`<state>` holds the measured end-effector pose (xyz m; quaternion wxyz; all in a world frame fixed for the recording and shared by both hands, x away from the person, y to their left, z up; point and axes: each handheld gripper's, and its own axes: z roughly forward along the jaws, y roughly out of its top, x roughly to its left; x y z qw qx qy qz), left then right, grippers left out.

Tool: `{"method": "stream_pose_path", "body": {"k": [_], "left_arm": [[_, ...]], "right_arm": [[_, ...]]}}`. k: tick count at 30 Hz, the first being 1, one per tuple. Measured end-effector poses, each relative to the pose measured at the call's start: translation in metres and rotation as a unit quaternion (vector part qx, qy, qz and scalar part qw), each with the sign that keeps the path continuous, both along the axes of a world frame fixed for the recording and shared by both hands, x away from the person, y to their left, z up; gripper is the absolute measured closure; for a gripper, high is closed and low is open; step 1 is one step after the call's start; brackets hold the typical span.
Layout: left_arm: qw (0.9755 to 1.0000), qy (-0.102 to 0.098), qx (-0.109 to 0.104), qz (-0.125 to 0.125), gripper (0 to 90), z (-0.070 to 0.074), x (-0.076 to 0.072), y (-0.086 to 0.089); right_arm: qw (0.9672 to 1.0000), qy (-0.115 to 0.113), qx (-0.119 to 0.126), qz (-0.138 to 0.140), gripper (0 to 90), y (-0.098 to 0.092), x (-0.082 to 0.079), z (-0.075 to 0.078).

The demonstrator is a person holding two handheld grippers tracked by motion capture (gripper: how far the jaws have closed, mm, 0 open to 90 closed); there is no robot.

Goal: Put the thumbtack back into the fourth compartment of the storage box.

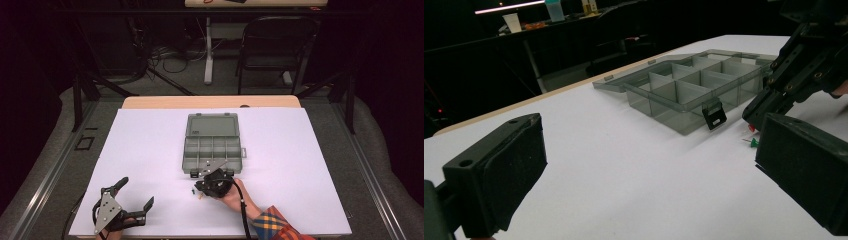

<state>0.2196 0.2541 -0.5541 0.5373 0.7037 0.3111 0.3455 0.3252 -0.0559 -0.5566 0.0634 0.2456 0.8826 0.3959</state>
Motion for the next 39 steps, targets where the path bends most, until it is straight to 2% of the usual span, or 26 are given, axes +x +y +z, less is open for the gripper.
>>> {"method": "stream_pose_path", "body": {"k": [7,12,17,23,29,32,35,39], "left_arm": [[1.0000,-0.004,-0.001,0.002,0.1,0.001,-0.001,0.001],[1.0000,0.001,0.001,0.003,0.1,0.000,0.000,0.001],[1.0000,-0.005,0.000,0.003,0.1,0.001,-0.004,0.002],[1.0000,0.000,-0.004,0.004,0.1,0.000,-0.001,0.002],[1.0000,-0.004,0.001,0.000,0.1,0.002,-0.004,0.001],[1.0000,-0.005,-0.003,0.003,0.1,0.001,-0.002,0.001],[1.0000,0.003,0.001,0.001,0.1,0.000,-0.001,0.001],[1.0000,-0.003,-0.001,0.000,0.1,0.001,-0.005,0.001]], "right_arm": [[0.9998,-0.022,0.002,-0.003,85.4,-0.006,-0.004,0.010],[0.9996,-0.028,0.008,-0.005,85.4,-0.010,-0.005,0.015],[0.9990,-0.041,0.009,-0.012,85.4,-0.017,-0.007,0.022],[0.9983,-0.051,0.020,-0.022,85.4,-0.030,-0.008,0.032],[0.9972,-0.064,0.021,-0.033,85.5,-0.042,-0.012,0.040],[0.9967,-0.069,0.026,-0.033,85.4,-0.045,-0.014,0.044],[0.9962,-0.076,0.028,-0.033,85.5,-0.048,-0.015,0.049],[0.9951,-0.085,0.031,-0.040,85.5,-0.054,-0.016,0.056]]}}
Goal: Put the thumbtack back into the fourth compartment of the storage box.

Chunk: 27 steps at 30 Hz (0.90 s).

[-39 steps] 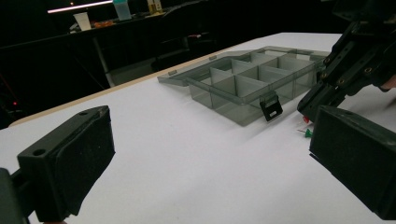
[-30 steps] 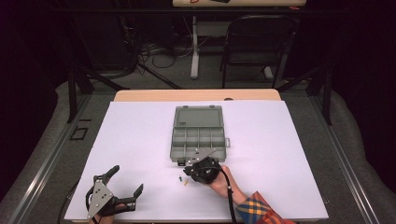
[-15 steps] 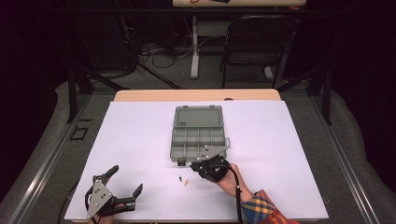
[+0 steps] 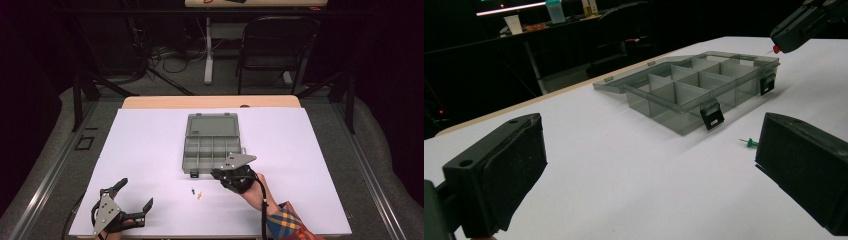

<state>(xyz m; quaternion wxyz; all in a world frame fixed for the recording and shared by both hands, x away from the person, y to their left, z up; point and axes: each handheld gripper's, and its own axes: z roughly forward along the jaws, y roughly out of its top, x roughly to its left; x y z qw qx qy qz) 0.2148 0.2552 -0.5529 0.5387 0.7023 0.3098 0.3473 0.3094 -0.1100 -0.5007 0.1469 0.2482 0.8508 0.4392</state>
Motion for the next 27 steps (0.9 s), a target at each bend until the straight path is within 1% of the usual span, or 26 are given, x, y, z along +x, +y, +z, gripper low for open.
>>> {"method": "stream_pose_path", "body": {"k": [6,9,16,19,27], "left_arm": [[1.0000,0.001,-0.003,0.003,0.1,0.000,0.002,0.000],[1.0000,0.002,-0.001,0.000,0.1,-0.001,0.001,0.000],[1.0000,0.001,-0.002,0.000,0.1,0.000,0.002,-0.001],[1.0000,0.006,0.000,-0.001,0.1,-0.001,0.003,-0.001],[1.0000,0.005,0.000,0.000,0.1,-0.001,0.002,-0.001]], "right_arm": [[0.9998,-0.013,0.008,-0.016,85.5,-0.010,0.002,0.009],[0.9995,-0.019,0.011,-0.023,85.5,-0.016,0.005,0.013],[0.9985,-0.030,0.019,-0.043,85.5,-0.027,0.009,0.019],[0.9981,-0.035,0.018,-0.048,85.4,-0.030,0.012,0.021],[0.9965,-0.046,0.017,-0.068,85.4,-0.041,0.020,0.026]]}}
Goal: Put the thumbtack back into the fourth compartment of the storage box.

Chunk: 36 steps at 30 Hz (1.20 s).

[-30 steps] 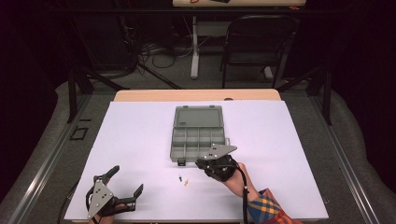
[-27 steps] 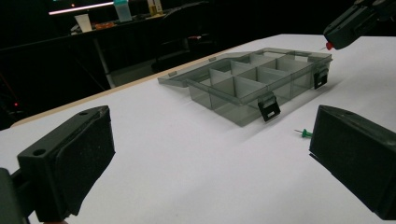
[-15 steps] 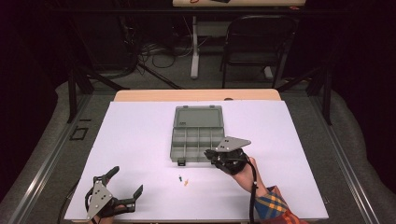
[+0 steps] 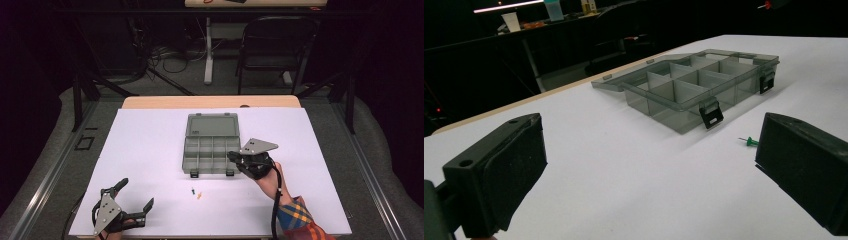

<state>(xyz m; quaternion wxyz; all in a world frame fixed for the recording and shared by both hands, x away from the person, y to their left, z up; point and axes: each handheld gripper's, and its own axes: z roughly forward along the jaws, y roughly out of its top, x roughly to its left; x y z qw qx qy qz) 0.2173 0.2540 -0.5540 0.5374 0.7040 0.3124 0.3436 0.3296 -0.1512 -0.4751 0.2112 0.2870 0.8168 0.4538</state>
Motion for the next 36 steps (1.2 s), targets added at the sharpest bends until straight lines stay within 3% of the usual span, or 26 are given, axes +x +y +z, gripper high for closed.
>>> {"method": "stream_pose_path", "body": {"k": [8,21,36], "left_arm": [[1.0000,0.002,0.002,0.000,0.1,0.000,0.000,0.000],[1.0000,-0.001,0.002,0.001,0.1,0.000,0.000,0.000],[1.0000,0.002,0.002,0.002,0.1,-0.001,0.002,-0.001]], "right_arm": [[0.9997,-0.009,-0.004,-0.021,85.4,-0.009,0.010,0.001],[0.9988,-0.004,-0.009,-0.049,85.4,-0.017,0.029,-0.004],[0.9974,0.013,-0.034,-0.061,85.2,-0.006,0.053,-0.021]]}}
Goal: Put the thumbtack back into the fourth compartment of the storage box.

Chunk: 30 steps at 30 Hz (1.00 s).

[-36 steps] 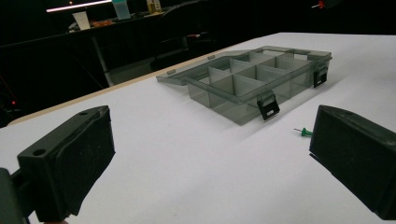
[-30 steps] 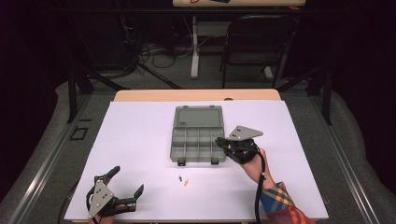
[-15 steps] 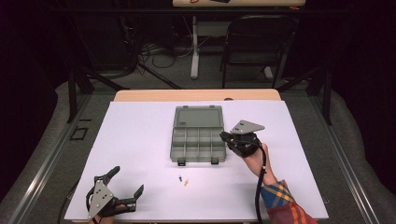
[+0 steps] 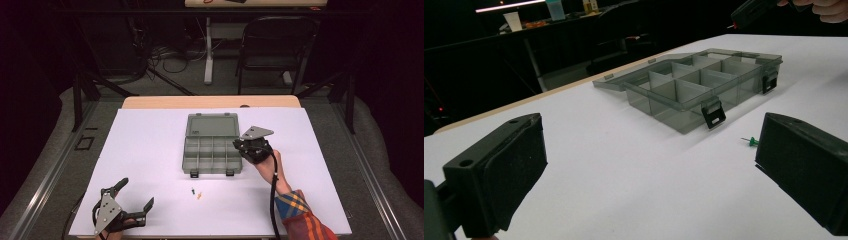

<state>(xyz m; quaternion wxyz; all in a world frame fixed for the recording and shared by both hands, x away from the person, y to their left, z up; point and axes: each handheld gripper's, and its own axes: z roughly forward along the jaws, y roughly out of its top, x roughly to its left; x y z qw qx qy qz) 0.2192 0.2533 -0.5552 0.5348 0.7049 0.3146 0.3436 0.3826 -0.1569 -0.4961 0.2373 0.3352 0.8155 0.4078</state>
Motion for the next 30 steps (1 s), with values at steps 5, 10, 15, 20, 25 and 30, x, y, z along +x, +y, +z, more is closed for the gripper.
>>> {"method": "stream_pose_path", "body": {"k": [5,10,15,20,25,30], "left_arm": [[1.0000,-0.001,0.002,-0.002,0.1,0.000,-0.002,0.000],[1.0000,-0.003,0.001,0.002,0.1,0.001,-0.002,0.001],[1.0000,-0.001,0.003,-0.001,0.1,0.001,-0.002,0.000],[1.0000,-0.005,0.001,0.002,0.1,0.002,-0.004,0.001],[1.0000,-0.001,0.001,0.000,0.1,0.001,-0.003,0.001],[1.0000,-0.004,0.002,0.001,0.1,0.002,-0.004,0.001]], "right_arm": [[0.9999,0.006,-0.006,-0.004,84.9,0.003,0.009,-0.006],[0.9997,0.018,-0.005,-0.013,76.1,0.005,0.018,-0.013],[0.9996,0.020,0.005,-0.020,68.1,0.000,0.019,-0.014],[0.9997,0.003,0.013,-0.018,54.6,-0.004,0.011,-0.003],[0.9998,-0.001,0.016,0.007,34.7,-0.004,0.001,0.007],[0.9989,-0.008,0.014,0.043,22.5,0.001,-0.013,0.015]]}}
